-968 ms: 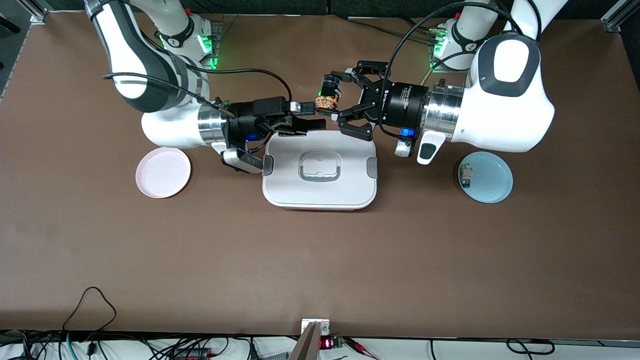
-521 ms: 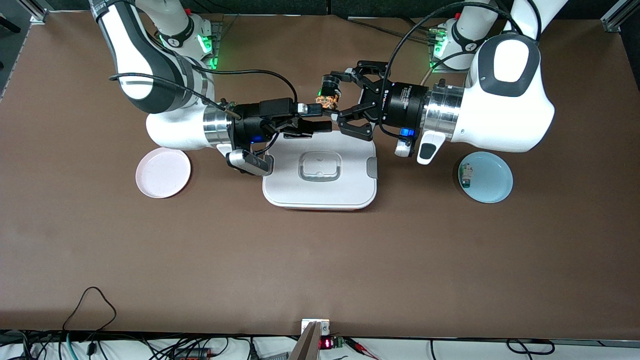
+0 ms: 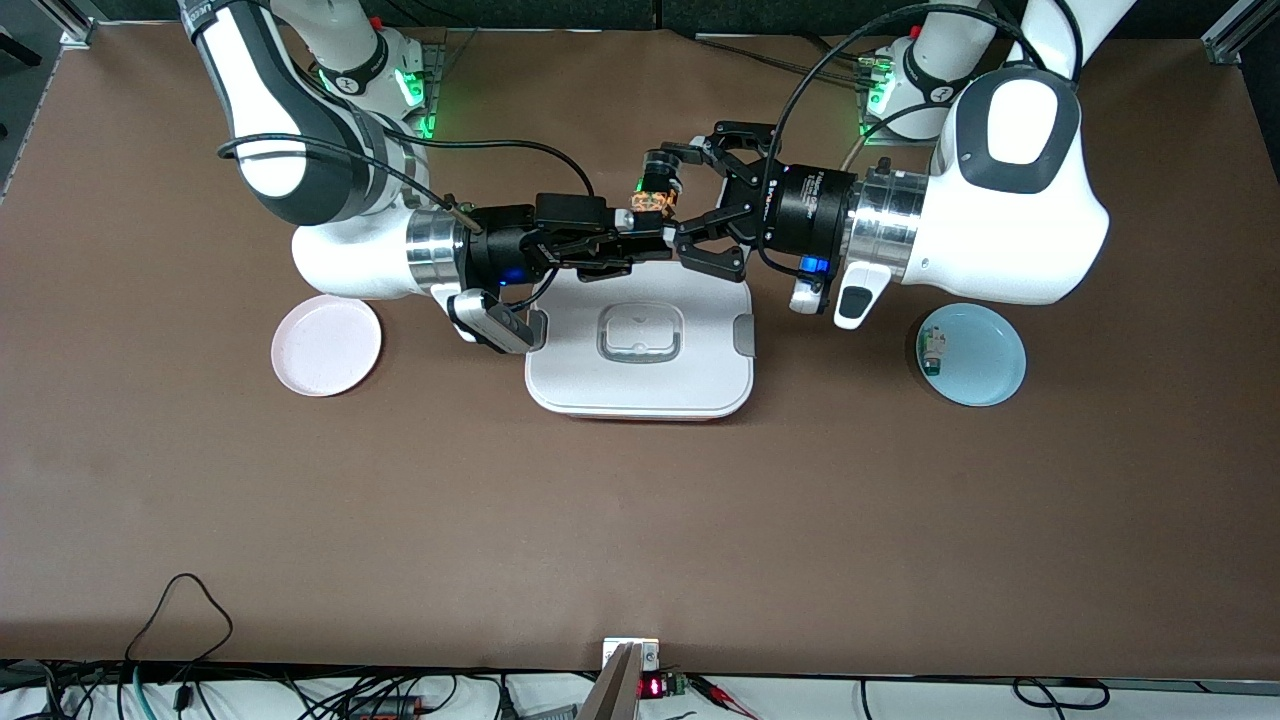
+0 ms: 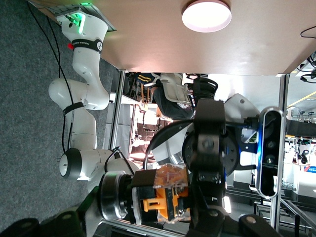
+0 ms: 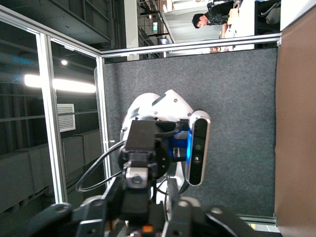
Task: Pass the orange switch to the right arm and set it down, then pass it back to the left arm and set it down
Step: 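Close the right gripper on the switch held by the left gripper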
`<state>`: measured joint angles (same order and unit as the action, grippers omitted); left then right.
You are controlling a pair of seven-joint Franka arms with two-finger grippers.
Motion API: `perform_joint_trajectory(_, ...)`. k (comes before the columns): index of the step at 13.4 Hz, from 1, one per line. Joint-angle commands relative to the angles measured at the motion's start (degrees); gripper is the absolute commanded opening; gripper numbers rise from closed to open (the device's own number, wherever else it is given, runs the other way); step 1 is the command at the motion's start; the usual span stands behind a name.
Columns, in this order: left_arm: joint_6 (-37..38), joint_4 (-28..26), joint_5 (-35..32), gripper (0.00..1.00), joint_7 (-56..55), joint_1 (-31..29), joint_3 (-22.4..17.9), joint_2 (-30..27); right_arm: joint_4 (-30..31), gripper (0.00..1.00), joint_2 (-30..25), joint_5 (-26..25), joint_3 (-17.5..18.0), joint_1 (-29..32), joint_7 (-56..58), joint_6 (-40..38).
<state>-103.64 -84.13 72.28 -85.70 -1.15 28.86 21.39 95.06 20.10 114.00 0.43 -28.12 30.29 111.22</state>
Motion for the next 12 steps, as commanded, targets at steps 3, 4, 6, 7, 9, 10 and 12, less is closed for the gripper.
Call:
perform_joint_trajectory(3, -0.2, 0.7, 1.2, 0.01, 0.0, 0.2, 0.1, 0.1, -0.4, 0.28, 0.3, 0.9, -0.2, 0.0, 1.9, 0.7)
perform_joint_trajectory(4, -0.2, 0.7, 1.2, 0.01, 0.0, 0.2, 0.1, 0.1, -0.4, 0.28, 0.3, 0.9, -0.2, -0.1, 1.9, 0.7)
perform_joint_trajectory(6, -0.2, 0.7, 1.2, 0.01, 0.0, 0.2, 0.1, 0.1, -0.3, 0.28, 0.3, 0.9, -0.2, -0.1, 1.9, 0.7)
perform_joint_trajectory(7, -0.2, 0.7, 1.2, 0.01, 0.0, 0.2, 0.1, 0.1, -0.3, 0.28, 0.4, 0.9, -0.2, -0.1, 1.9, 0.7)
perform_joint_trajectory(9, -0.2, 0.7, 1.2, 0.01, 0.0, 0.2, 0.1, 0.1, -0.3, 0.27, 0.4, 0.9, -0.2, -0.1, 1.9, 0.7)
perform_joint_trajectory(10, -0.2, 0.7, 1.2, 0.01, 0.0, 0.2, 0.1, 0.1, -0.3, 0.27, 0.4, 0.9, -0.3, -0.1, 2.0, 0.7)
perform_joint_trajectory(12, -0.2, 0.7, 1.2, 0.01, 0.0, 0.2, 0.1, 0.1, -0.2, 0.27, 0.4, 1.0, -0.3, -0.1, 2.3, 0.7)
